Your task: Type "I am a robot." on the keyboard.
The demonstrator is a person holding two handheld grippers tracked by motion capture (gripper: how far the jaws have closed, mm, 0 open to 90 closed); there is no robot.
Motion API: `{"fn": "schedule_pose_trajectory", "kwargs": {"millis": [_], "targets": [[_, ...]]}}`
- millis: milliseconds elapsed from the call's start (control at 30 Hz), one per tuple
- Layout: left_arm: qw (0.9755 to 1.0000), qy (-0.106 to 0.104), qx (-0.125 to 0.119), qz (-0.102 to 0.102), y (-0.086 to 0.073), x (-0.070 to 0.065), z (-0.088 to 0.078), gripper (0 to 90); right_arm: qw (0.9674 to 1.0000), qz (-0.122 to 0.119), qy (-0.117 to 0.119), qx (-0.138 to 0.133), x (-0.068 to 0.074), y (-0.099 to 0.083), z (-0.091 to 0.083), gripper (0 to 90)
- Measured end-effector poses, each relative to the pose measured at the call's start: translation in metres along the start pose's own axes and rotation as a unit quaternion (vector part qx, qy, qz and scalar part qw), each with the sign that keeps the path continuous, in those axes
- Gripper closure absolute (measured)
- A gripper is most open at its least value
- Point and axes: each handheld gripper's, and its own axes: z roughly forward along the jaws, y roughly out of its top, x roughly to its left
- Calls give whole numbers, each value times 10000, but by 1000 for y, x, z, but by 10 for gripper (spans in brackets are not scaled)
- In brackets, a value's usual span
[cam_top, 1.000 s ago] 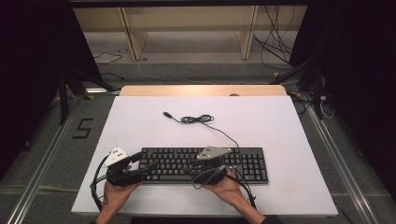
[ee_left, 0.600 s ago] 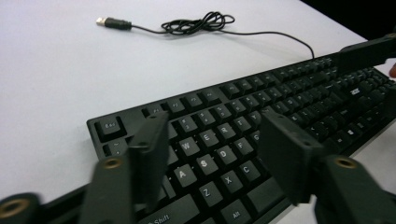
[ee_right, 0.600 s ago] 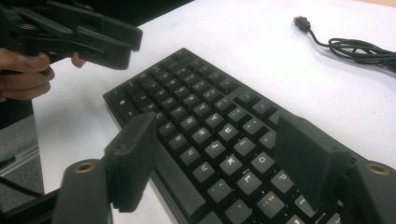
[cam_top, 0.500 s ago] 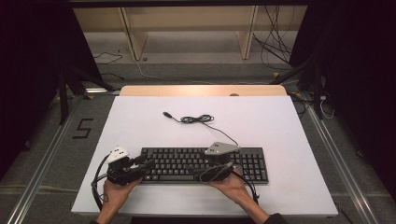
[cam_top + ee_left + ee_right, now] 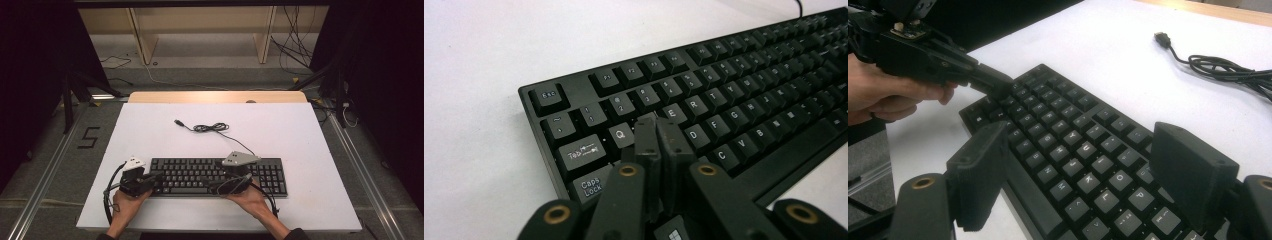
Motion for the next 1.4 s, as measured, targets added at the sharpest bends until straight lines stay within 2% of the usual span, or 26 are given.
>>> {"fn": "schedule_pose_trajectory", "kwargs": {"millis": [267,567,700,933,1000,1067,1133,1267,1400], "targets": [[9999,84,115,73,0,-1,5,891,10000,-14,17,-39,1,0,-1,247],[9998,107,158,65,-1,-1,7,892,10000,-27,24,-42,2,1,-1,247],[9995,138,245,135,-1,-3,9,892,10000,-36,24,-38,2,1,-1,247],[9995,184,197,158,0,-3,7,890,10000,-40,29,-36,3,1,-1,247],[9998,121,92,85,1,-2,4,842,10000,-41,31,-40,3,1,-1,247],[9999,36,-79,78,2,-2,0,768,10000,-45,34,-45,3,1,-1,247],[9996,-69,-274,-15,4,-3,-5,685,10000,-38,40,-51,3,1,-1,248],[9982,-144,-572,-122,5,-3,-13,528,10000,-40,55,-58,3,1,-1,248],[9960,-231,-858,-102,5,-5,-21,458,9999,-58,83,-44,4,0,-1,251]]}}
